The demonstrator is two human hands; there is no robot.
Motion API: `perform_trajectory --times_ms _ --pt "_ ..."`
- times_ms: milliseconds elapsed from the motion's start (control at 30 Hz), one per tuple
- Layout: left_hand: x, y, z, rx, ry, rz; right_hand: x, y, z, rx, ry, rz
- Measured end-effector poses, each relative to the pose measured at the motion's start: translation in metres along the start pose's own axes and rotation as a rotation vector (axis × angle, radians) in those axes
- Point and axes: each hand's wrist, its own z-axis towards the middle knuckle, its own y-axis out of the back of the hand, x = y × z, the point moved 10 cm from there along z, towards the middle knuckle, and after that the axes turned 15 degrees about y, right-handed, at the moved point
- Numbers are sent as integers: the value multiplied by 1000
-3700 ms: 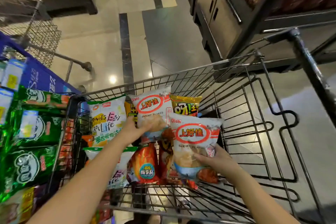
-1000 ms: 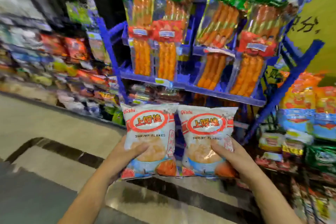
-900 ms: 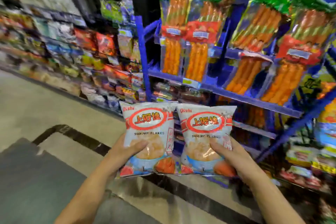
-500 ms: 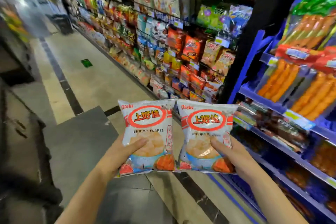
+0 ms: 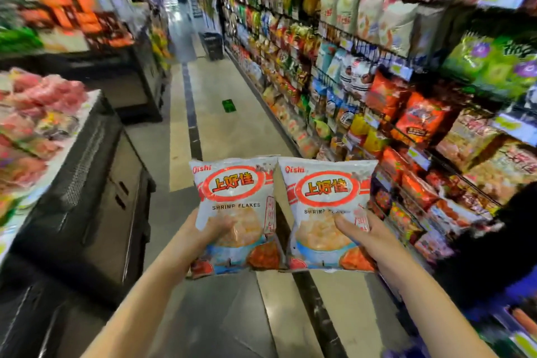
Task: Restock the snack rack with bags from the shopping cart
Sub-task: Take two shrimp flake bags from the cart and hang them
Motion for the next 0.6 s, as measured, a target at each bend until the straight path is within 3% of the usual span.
perform_trajectory --times_ms 200,433,600 --pt "-30 40 60 -105 -7 -25 -6 -17 100 82 -6 25" --pt "-64 97 153 -53 -15 -51 -14 -48 213 81 33 2" --pt "-100 158 238 -16 -51 -40 -15 -80 291 -14 66 4"
